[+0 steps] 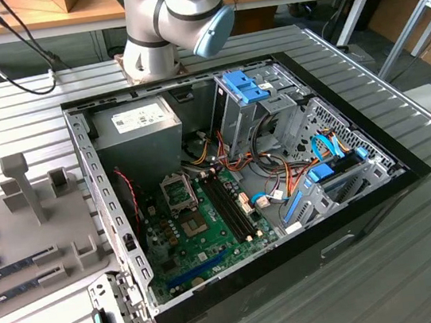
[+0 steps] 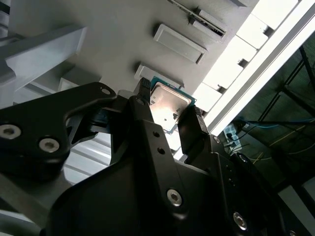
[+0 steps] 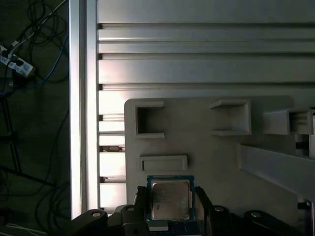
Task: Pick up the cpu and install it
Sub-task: 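Pick up the cpu and move it towards the insertion slot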
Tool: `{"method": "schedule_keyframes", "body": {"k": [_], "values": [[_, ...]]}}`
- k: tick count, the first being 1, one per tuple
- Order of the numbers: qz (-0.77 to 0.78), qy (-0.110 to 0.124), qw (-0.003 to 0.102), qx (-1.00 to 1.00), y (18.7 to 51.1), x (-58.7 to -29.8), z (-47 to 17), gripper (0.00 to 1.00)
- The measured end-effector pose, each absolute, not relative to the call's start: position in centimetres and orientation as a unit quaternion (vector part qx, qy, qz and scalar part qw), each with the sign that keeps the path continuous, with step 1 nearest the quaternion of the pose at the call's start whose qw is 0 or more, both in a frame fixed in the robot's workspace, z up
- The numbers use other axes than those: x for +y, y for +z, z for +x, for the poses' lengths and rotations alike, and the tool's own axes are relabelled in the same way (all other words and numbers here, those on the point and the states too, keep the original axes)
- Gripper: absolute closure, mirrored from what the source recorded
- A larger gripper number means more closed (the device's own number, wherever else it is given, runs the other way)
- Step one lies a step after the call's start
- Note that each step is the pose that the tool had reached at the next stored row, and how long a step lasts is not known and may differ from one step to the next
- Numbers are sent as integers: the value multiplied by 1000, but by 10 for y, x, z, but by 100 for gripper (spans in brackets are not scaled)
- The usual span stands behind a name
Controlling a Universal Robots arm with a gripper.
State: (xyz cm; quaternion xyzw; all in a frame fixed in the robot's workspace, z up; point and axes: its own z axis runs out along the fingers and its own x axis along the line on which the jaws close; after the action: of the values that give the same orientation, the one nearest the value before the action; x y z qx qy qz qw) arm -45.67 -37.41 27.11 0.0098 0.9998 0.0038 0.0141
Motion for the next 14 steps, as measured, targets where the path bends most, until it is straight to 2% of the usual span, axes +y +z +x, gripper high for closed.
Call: {"method": "schedule_keyframes", "body": {"k": [14], "values": [[10,8,14,1000,275,-374,-457,53]]}}
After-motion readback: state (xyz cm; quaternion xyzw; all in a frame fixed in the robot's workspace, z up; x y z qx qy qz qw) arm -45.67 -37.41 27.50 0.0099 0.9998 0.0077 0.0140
